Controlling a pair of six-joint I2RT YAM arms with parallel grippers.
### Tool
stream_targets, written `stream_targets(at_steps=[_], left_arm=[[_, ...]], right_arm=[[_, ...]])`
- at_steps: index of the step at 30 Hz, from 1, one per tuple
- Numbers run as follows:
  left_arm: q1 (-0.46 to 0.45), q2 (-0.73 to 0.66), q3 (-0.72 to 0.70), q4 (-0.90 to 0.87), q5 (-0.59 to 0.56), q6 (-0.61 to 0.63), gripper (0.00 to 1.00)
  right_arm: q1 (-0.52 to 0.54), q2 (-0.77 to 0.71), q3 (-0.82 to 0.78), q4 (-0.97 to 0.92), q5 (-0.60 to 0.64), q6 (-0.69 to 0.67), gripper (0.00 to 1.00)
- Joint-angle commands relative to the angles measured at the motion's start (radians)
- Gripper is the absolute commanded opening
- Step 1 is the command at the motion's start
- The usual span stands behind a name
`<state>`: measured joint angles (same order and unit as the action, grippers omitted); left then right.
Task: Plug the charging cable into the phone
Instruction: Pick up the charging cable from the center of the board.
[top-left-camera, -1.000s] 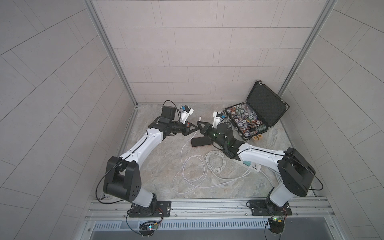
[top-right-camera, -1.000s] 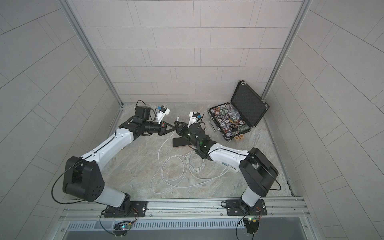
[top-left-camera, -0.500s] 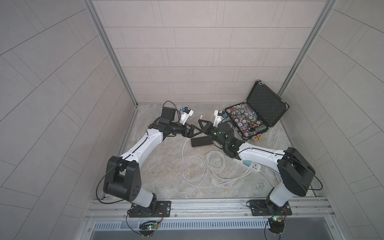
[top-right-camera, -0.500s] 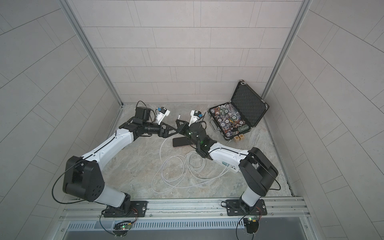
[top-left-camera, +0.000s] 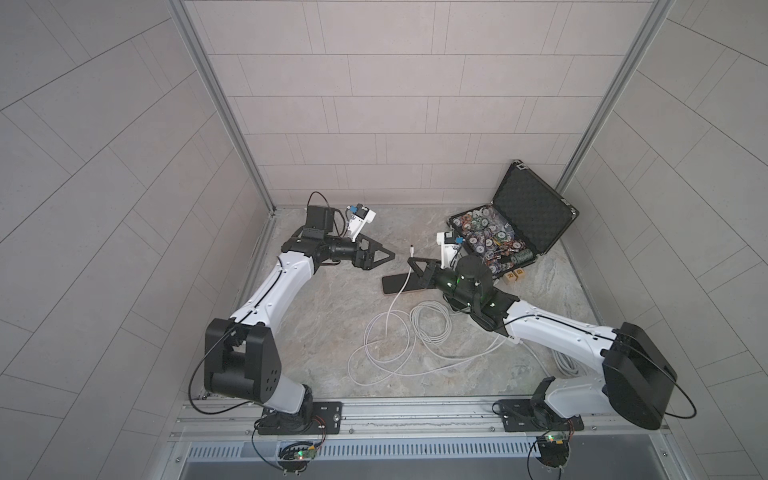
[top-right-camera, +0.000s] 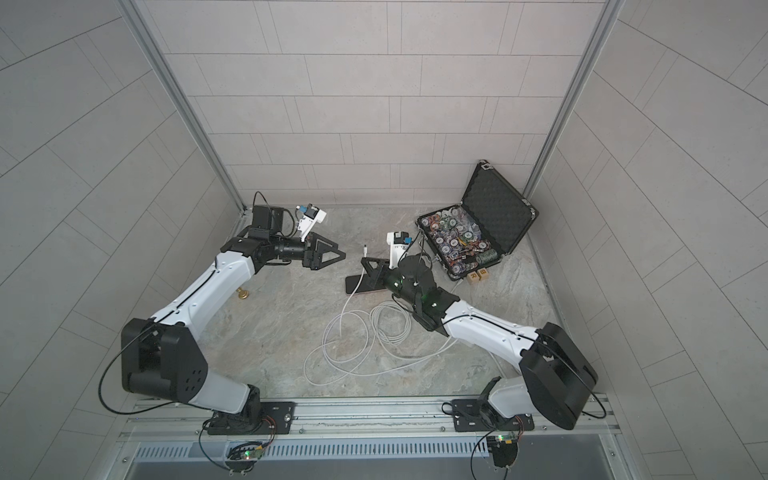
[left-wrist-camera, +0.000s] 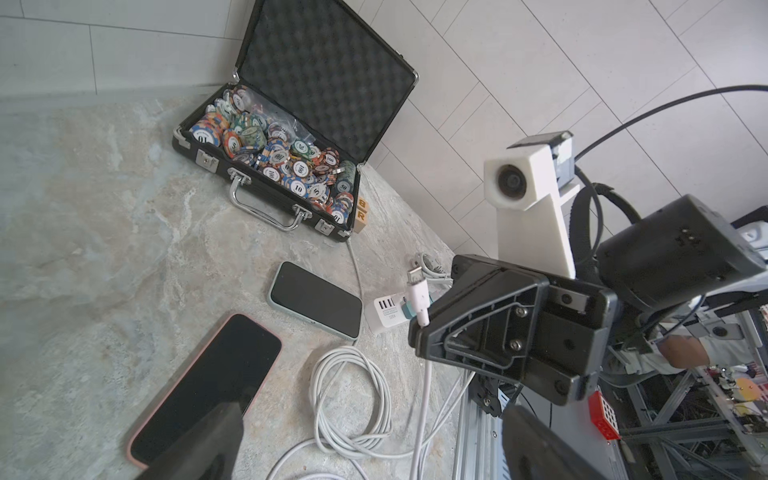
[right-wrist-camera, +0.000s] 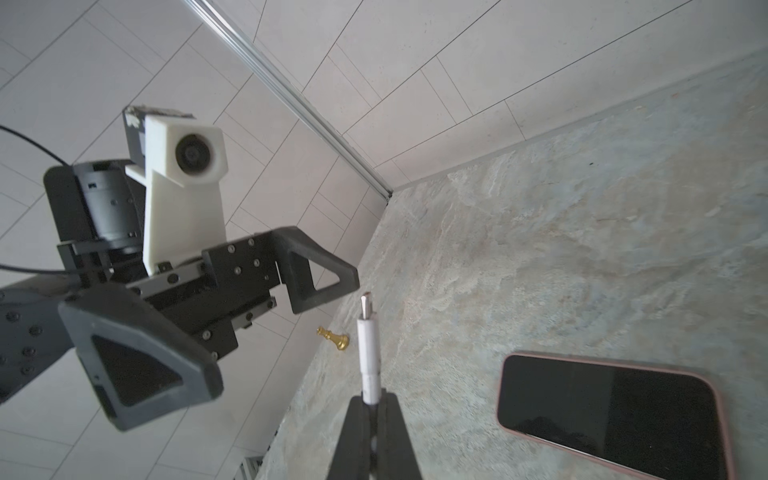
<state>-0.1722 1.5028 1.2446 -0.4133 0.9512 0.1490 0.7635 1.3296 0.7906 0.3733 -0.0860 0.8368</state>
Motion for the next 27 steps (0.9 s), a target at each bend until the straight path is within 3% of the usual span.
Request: stream_targets(at_steps=[1, 5, 7, 10, 12, 17, 23, 27], left_arm=[[-0.012, 0.01, -0.029, 0.054, 0.014, 0.027, 1.0], [-0.044, 0.075, -0.079, 0.149, -0.178, 0.049, 1.0], [-0.094, 0.097, -0.099, 0.156, -0.295, 0.152, 1.0], [-0.219, 0.12, -0.144, 0.175, -0.581, 0.373, 1.0], [-0.265, 0.163, -0.142, 0.174, -0.688, 0.459, 1.0], [-0.269, 0.316, 0.012, 0.027, -0.724, 0.533, 1.0], [-0.271, 0.496, 0.265, -0.217, -0.688, 0.666, 1.0], [-0.271, 0.568, 0.338, -0.295, -0.726, 0.752, 1.0]], right_arm=[[-0.001, -0.08, -0.065, -0.095, -0.061, -0.077, 0.0], [-0.001, -0.182, -0.137, -0.177, -0.081, -0.086, 0.0], [-0.002, -0.245, -0.159, -0.242, -0.065, -0.091, 0.0], [-0.015, -0.325, -0.223, -0.321, -0.007, -0.077, 0.0], [-0.032, -0.368, -0.238, -0.367, 0.007, -0.073, 0.0], [-0.064, -0.431, -0.254, -0.397, 0.003, -0.062, 0.0], [-0.081, -0.432, -0.248, -0.4, -0.022, -0.051, 0.0], [-0.085, -0.437, -0.24, -0.401, -0.033, -0.043, 0.0]])
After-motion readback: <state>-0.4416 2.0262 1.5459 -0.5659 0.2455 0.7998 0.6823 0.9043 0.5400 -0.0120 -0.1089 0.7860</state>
